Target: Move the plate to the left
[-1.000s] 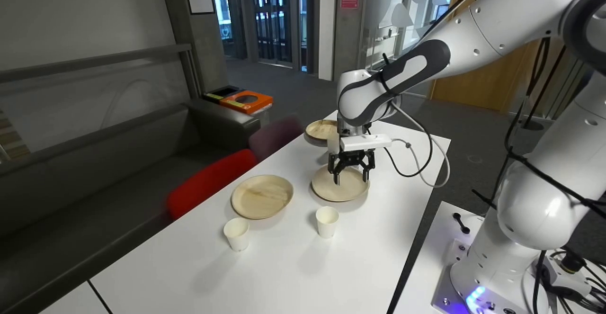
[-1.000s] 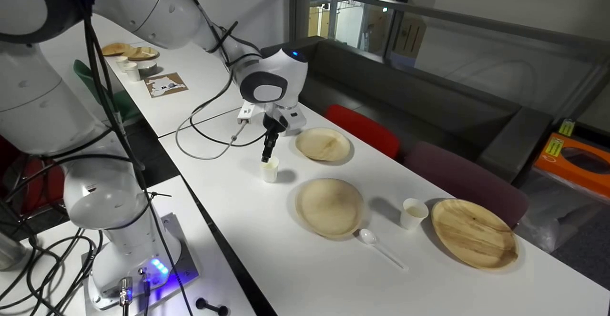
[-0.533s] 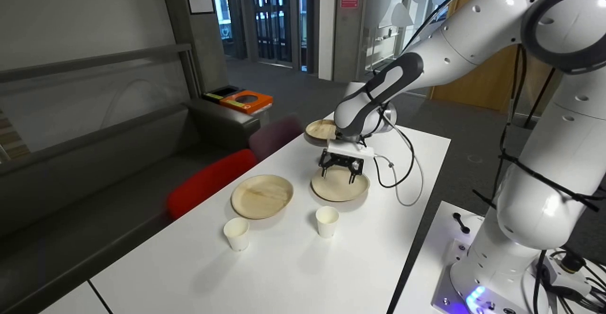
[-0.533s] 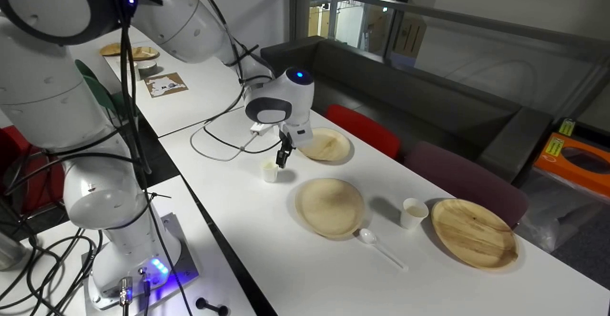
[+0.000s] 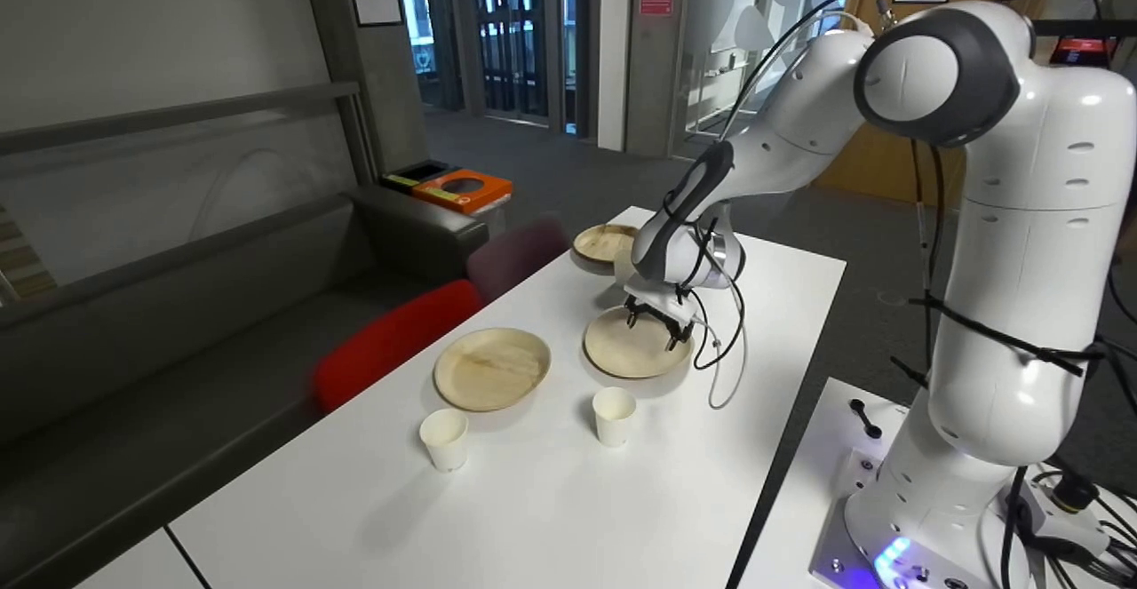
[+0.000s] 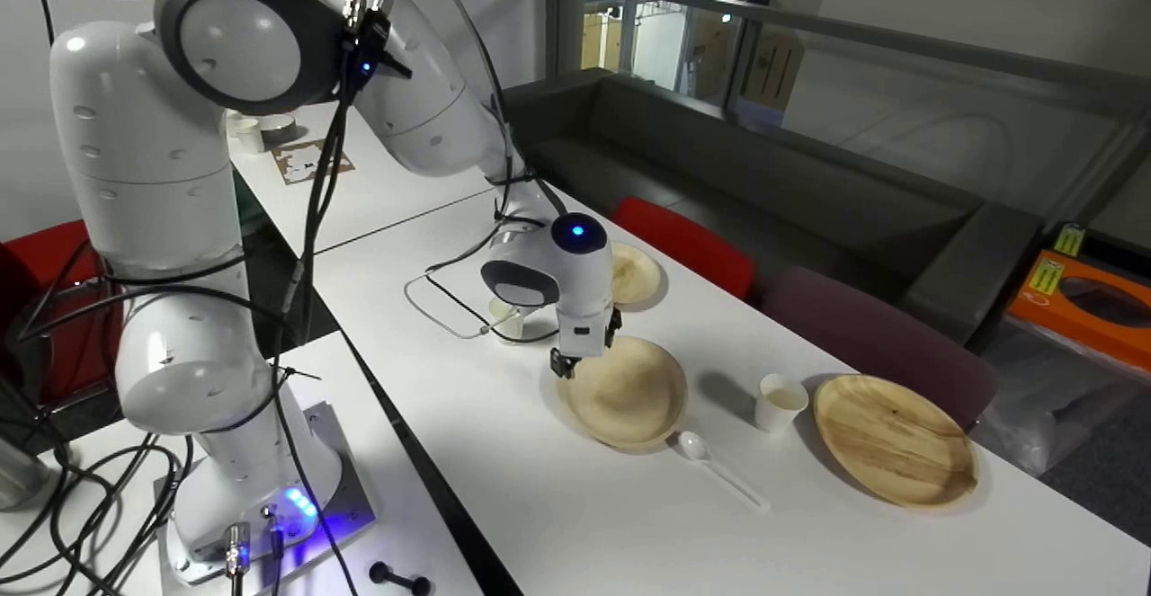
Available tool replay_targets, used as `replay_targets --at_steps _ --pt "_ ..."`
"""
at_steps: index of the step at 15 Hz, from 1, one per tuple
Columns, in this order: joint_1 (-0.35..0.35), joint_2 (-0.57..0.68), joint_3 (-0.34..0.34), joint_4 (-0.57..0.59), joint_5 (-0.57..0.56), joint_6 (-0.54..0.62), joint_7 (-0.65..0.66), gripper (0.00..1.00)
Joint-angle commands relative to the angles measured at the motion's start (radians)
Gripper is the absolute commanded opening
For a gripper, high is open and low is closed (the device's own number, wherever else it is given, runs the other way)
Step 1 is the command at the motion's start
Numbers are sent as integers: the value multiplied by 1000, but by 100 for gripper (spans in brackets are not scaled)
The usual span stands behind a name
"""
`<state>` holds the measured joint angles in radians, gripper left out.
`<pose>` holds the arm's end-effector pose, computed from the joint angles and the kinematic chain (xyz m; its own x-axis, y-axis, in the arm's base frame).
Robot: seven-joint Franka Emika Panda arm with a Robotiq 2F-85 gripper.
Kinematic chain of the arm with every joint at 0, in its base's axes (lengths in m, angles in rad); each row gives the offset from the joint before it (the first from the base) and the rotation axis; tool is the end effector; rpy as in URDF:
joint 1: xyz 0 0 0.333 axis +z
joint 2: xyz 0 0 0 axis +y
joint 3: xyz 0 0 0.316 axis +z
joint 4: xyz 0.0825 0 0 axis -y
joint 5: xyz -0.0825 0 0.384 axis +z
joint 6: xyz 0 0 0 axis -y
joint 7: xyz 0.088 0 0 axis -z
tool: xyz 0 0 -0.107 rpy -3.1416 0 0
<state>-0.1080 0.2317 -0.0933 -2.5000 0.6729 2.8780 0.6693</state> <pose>0.4560 -0.1310 0.2056 0.0752 -0.9936 -0.0848 -0.9719 -0.0540 -0.2289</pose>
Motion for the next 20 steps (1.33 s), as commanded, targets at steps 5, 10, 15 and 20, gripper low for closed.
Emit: replay_targets --at_steps 5,10,15,20 --pt "-21 29 -36 2 117 59 47 100" --pt "-11 44 -94 -23 32 14 49 100" --pt "-3 78 -132 -22 -44 10 67 100" --pt "10 109 -154 -13 -108 5 102 100"
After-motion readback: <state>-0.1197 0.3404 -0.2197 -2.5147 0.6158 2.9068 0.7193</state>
